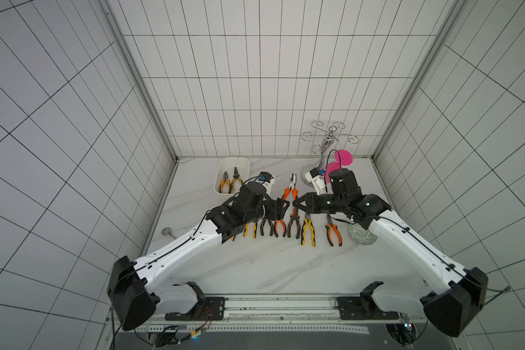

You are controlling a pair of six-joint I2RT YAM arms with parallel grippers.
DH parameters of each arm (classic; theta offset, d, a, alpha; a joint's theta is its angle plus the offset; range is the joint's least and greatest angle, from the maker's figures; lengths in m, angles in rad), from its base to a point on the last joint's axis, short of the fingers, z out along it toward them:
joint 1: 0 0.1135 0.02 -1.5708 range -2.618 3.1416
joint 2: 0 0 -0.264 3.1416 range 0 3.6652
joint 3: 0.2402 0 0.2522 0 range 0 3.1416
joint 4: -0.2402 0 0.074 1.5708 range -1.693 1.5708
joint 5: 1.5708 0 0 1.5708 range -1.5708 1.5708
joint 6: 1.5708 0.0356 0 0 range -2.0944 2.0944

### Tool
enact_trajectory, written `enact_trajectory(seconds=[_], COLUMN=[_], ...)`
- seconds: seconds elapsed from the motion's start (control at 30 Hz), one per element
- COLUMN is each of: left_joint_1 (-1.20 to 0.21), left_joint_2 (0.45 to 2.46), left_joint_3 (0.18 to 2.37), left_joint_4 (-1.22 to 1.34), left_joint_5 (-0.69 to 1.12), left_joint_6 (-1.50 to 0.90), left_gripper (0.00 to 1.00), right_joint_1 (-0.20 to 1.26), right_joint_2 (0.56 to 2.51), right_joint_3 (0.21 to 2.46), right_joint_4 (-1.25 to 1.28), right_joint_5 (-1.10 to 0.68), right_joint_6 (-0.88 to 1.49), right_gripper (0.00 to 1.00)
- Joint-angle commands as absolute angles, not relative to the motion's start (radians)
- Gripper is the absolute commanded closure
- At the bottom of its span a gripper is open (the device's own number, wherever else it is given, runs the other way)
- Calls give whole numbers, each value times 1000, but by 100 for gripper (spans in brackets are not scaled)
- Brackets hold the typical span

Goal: Take the pliers out of the storage box
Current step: Pick up the pliers from the storage box, then place the pliers at the center of the board.

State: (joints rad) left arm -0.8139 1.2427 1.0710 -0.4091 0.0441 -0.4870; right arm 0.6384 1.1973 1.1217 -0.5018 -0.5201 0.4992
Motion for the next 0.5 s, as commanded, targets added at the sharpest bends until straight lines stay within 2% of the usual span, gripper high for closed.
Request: enact_trajectory(seconds=[0.0, 0.07, 0.3, 0.47], left_joint_1=[-850, -875, -908, -910], left_joint_2=[1154, 1103, 944, 904], left_joint_3=[996, 963, 887, 874], left_joint_4=[-441, -461, -607, -722], left_joint_5=[10, -31, -198, -259], left_joint_6=[-469, -482, -602, -666], left_gripper=[15, 2, 1, 1], right_joint_1=[622, 622, 661, 685], right_joint_2=[1112, 1071, 1032, 1074], right_joint_3=[992, 910, 672, 597], right_joint_4=[-480, -468, -370, -259], right_joint_5=[-543, -560, -668, -746], right_joint_6=[464, 480, 548, 625], right_gripper=[100, 100, 100, 100])
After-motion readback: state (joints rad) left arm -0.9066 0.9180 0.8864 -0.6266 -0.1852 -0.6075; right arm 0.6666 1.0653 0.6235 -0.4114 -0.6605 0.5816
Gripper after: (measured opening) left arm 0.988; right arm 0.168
